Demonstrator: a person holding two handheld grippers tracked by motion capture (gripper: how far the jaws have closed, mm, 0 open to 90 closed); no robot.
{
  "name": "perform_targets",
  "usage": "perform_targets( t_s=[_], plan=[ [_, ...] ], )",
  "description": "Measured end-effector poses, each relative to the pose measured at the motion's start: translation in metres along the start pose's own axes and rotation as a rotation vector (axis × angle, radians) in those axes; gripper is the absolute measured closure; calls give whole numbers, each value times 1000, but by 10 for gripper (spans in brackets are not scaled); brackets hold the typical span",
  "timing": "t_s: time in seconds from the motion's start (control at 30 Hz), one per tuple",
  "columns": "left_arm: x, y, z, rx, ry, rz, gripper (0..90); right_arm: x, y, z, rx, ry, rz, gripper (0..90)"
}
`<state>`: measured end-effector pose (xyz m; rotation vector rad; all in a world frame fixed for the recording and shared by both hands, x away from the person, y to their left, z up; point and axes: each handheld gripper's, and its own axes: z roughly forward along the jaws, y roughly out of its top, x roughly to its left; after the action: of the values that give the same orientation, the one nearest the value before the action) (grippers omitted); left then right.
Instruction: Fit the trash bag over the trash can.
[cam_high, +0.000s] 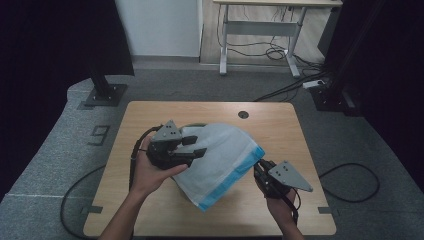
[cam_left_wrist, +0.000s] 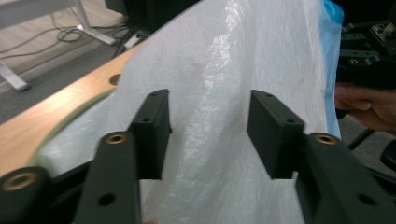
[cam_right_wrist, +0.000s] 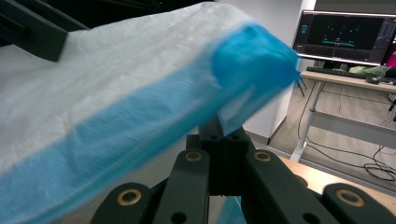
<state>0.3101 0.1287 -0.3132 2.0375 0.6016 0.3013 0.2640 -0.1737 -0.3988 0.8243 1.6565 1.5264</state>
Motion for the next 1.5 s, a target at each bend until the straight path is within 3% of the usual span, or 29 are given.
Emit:
perform_targets(
  t_s=[0.2,0.37,0.5,0.67,0.7,0.77,0.9,1.03,1.13,1.3,1.5],
  plan=[
    [1,-3,7,-5,-60,5,775,0,0,1,2,2,1,888],
    [7,-7,5,-54,-59,-30,892,-1,-2,0,7,-4,-1,889],
    [15,-11,-2,-96,-57,-69,899,-7,-7,-1,25,-16,10,888],
    [23,-17,-5,-111,-92,-113,899,-14,-11,-1,36,-21,25,887],
    [24,-17,-5,-111,-95,-120,899,-15,-11,-1,38,-19,26,850],
    [24,-18,-3,-109,-92,-126,899,-12,-10,-5,18,-41,40,681],
    [26,-19,-3,-116,-90,-141,900,-7,-8,-27,-38,-64,79,549],
    [26,-19,-2,-122,-94,-151,900,-3,-17,-47,-36,-38,117,560],
    [25,-19,-1,-123,-97,-154,900,5,-25,-52,-19,-1,115,570],
    [24,-18,2,-113,-100,-153,900,12,-25,-42,-13,53,112,602],
    [27,-17,0,-114,-102,-161,900,3,-23,-23,-17,64,148,651]
  ],
)
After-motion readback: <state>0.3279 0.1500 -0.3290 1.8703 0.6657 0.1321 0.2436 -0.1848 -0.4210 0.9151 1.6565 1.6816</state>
